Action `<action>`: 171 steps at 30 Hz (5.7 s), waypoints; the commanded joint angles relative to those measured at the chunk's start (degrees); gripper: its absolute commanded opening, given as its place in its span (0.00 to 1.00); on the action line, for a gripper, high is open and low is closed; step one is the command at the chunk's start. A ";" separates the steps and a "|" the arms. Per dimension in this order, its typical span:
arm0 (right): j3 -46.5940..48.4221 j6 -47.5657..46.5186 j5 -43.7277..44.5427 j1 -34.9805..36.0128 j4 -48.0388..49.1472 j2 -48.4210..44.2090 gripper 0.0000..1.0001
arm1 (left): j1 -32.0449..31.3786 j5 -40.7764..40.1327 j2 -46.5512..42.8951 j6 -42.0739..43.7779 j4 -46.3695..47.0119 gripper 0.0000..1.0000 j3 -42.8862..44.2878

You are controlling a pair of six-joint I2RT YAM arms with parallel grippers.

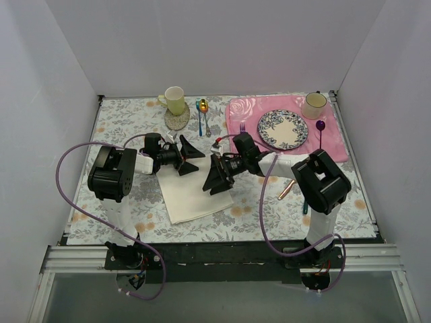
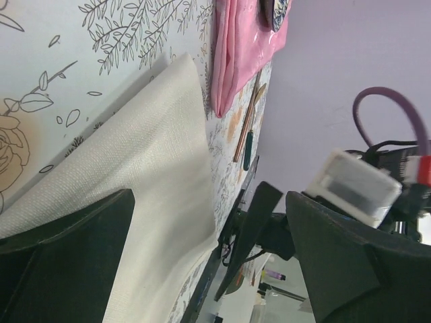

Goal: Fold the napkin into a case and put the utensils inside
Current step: Smooth out the square-folded napkin at the center of the board.

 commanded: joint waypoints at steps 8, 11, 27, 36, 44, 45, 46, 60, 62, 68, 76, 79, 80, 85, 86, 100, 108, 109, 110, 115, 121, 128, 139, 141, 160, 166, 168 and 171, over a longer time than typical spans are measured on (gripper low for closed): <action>-7.59 -1.55 -0.99 -2.31 -1.25 8.28 0.99 | 1.24 -6.65 0.29 4.11 -4.31 0.98 -1.53; -5.40 -6.03 -0.29 -2.50 -5.11 10.13 0.99 | 1.68 -5.42 0.39 3.59 -2.65 0.98 -1.62; -7.33 -7.00 4.90 -4.25 -7.58 -7.18 0.91 | -9.65 -4.97 -4.02 -6.61 8.78 0.98 8.30; -8.37 -3.05 7.44 -4.17 -4.33 -0.86 0.39 | -12.56 -10.94 2.66 -7.49 4.49 0.98 10.24; -12.15 -1.38 11.31 -4.17 -7.49 4.23 0.06 | -12.74 -19.20 9.79 -4.41 -3.97 0.98 16.13; -12.59 -0.68 11.23 -4.17 -7.15 4.77 0.04 | -12.65 -19.74 9.88 -4.85 -2.48 0.98 15.78; -12.86 -0.42 10.79 -4.25 -6.89 5.38 0.01 | -12.48 -19.83 10.40 -5.29 -1.68 0.98 15.69; -11.28 0.99 8.32 -4.08 -3.28 4.34 0.01 | -10.01 -10.26 5.15 -0.28 2.71 0.98 18.34; -11.89 1.51 8.67 -3.99 -2.50 2.41 0.01 | -10.36 -8.06 -0.02 -1.86 2.02 0.98 15.62; -14.53 4.94 8.59 -4.17 -0.03 3.01 0.01 | -15.01 -10.51 -8.57 -10.36 0.78 0.98 4.72; -14.62 8.20 8.15 -4.25 1.29 5.12 0.01 | -20.38 -16.75 -9.03 -11.79 -0.01 0.98 0.14; -14.88 8.72 8.15 -4.25 1.73 5.47 0.01 | -20.47 -19.56 -7.62 -11.45 -0.97 0.98 0.40; -15.06 9.07 8.32 -4.25 1.90 5.65 0.01 | -20.56 -20.27 -6.48 -11.44 -0.89 0.98 0.49; -15.49 9.69 8.15 -4.25 2.26 6.53 0.01 | -20.56 -21.15 -1.56 -12.85 2.97 0.98 -0.21; -15.67 9.78 8.32 -4.25 2.34 6.53 0.01 | -20.56 -21.15 -0.07 -12.76 4.20 0.98 -0.30; -17.25 9.52 10.26 -4.25 0.06 6.97 0.01 | -14.76 -22.29 6.26 -7.41 3.60 0.98 5.75; -16.82 9.34 9.65 -4.08 1.55 6.36 0.01 | -12.30 -22.57 10.23 -4.85 0.95 0.98 12.08; -15.86 9.08 9.56 -3.99 1.64 6.18 0.01 | -11.95 -21.60 10.05 -4.42 1.83 0.98 12.70; -15.33 8.30 9.29 -3.99 1.73 5.83 0.01 | -11.69 -20.63 9.53 -3.46 2.19 0.98 14.97; -13.57 9.34 7.27 -3.46 7.96 1.27 0.01 | -9.58 -11.87 3.29 -1.15 1.84 0.98 20.35; -6.10 9.34 5.43 -2.67 10.43 -5.24 0.24 | -4.39 -3.06 -10.65 0.68 -2.98 0.98 10.26; 3.48 6.18 7.36 -1.79 8.85 -2.27 0.55 | -0.26 -1.38 -19.83 7.72 -9.76 0.98 -1.96; 4.02 11.36 7.89 -0.83 14.12 11.80 0.57 | 8.96 2.23 -14.39 11.57 -9.83 0.98 -5.75; 3.75 10.40 8.50 -1.09 13.16 13.82 0.57 | 11.86 3.01 -13.33 12.28 -10.11 0.98 -7.15; 13.68 2.84 1.04 -1.09 3.49 10.24 0.70 | 22.69 11.98 -20.95 33.28 -28.89 0.98 -4.01; 4.30 7.14 -0.46 0.40 5.59 0.91 0.75 | 14.17 8.57 -29.76 28.31 -29.65 0.98 -5.30; 0.42 7.32 -0.46 0.76 6.21 0.82 0.75 | 11.80 7.24 -29.50 26.71 -27.88 0.98 -7.94; -2.83 7.93 -0.38 0.76 8.05 2.66 0.75 | 10.82 4.52 -28.18 24.77 -23.67 0.98 -10.75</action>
